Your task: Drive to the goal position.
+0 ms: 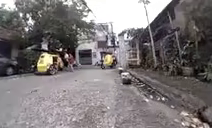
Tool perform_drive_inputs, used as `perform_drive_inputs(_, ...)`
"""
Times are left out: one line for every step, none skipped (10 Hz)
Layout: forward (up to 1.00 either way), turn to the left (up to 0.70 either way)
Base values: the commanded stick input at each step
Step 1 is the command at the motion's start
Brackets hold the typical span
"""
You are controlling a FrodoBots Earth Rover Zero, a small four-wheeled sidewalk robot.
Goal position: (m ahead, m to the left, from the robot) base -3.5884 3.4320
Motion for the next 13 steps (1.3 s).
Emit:
perform_drive_inputs(1.0, 0.0)
perform_drive_inputs(1.0, 0.0)
perform_drive_inputs(1.0, 0.0)
perform_drive_inputs(1.0, 0.0)
perform_drive_inputs(1.0, 0.0)
perform_drive_inputs(1.0, 0.0)
perform_drive_inputs(1.0, 0.0)
perform_drive_inputs(1.0, -0.11)
perform_drive_inputs(1.0, -0.18)
perform_drive_inputs(1.0, 0.0)
perform_drive_inputs(1.0, 0.0)
perform_drive_inputs(1.0, 0.0)
perform_drive_inputs(1.0, 0.0)
